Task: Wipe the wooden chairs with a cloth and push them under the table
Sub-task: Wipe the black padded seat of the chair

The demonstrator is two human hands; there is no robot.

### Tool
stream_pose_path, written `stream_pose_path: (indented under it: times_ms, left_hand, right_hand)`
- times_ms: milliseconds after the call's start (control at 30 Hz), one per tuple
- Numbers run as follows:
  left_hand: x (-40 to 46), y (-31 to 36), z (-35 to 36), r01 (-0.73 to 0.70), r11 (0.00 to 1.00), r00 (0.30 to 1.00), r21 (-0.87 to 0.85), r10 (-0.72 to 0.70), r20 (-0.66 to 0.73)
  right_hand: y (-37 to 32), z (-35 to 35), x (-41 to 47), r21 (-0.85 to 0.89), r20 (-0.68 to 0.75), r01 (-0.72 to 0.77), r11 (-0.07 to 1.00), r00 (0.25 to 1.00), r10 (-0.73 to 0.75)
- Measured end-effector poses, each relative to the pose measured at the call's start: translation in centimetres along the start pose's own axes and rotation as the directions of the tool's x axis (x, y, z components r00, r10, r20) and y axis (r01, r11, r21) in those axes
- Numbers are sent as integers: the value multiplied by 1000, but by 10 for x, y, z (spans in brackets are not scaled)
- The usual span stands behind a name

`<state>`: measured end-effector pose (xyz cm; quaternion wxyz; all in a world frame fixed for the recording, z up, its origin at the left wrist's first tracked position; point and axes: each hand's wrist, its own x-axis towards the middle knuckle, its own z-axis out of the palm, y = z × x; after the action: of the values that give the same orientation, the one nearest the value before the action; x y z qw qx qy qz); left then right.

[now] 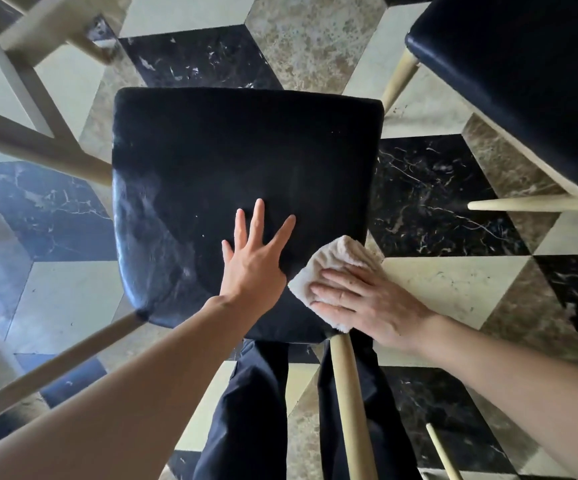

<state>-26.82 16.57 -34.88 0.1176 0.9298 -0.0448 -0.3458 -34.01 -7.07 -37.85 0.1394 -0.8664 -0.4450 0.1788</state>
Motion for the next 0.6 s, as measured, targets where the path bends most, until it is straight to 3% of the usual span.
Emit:
stream_pose_path:
  times_ms: [133, 300, 433, 600]
  left_hand:
    - [-1, 1, -5, 6, 1000, 1000, 30, -7, 28]
    - [-2, 0, -8, -9, 998, 999, 62, 7, 39]
    - [2, -7, -13, -23, 996, 1000, 84, 24, -16]
    - [5, -13, -19, 14, 998, 999, 62, -11, -46]
  right_hand:
    - [43, -21, 11, -79, -1, 55, 995, 998, -55]
    - [95, -65, 38, -102, -46, -208, 973, 978, 204]
    - [115, -91, 66, 4, -61, -512, 859, 857, 511]
    - [75, -72, 78, 115, -120, -567, 816, 807, 578]
